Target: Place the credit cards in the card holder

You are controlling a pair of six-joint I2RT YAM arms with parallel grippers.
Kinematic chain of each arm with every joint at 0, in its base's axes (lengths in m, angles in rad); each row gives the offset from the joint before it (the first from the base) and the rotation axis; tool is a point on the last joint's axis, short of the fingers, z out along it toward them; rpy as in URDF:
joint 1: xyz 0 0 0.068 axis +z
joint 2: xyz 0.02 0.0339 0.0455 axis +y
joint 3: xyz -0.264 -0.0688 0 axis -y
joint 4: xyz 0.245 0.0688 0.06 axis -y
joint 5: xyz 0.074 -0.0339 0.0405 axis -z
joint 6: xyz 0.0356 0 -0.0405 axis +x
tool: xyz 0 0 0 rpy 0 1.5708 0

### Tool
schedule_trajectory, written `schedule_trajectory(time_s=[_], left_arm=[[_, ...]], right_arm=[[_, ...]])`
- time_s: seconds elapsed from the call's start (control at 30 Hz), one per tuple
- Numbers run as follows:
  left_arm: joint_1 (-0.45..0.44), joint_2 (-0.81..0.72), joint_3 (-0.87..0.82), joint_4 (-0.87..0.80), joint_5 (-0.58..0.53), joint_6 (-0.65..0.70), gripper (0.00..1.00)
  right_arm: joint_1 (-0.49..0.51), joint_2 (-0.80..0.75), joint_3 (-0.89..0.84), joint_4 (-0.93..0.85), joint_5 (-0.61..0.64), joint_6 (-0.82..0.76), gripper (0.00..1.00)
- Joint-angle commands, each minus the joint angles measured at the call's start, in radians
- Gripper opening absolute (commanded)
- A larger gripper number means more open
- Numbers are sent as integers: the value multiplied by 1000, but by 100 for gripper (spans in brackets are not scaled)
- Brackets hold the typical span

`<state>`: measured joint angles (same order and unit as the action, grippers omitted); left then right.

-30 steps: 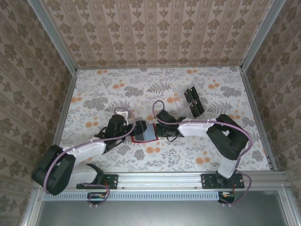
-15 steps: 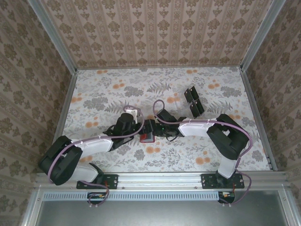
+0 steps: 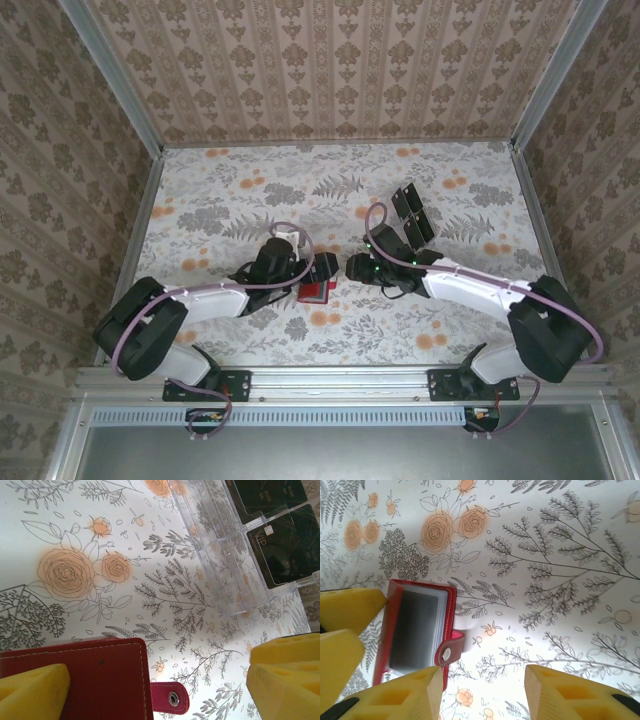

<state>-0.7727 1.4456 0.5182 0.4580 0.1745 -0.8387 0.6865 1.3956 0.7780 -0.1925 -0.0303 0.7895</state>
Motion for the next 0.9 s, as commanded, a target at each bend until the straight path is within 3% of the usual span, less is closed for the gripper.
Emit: schedule_trajectory(time_s=[0.0,0.23,0.43,0.63,0.87], left_arm=[[-29,35,27,5,-24,-49,100],[-52,55,6,20,-93,-92,100],[-38,-9,25,-34,-95,-59,100],[31,-80,31,-88,-56,-34,100],[141,-185,8,-169,-4,2,100]], right_arm=[[-5,-64,-39,-54,19,15,47],[0,-86,-68,-38,-31,37,42],[71,-64,-31,-25,-35,59,24],[154,38,67,-30,-12,77,12],[175,122,194,-74,15,61,9]])
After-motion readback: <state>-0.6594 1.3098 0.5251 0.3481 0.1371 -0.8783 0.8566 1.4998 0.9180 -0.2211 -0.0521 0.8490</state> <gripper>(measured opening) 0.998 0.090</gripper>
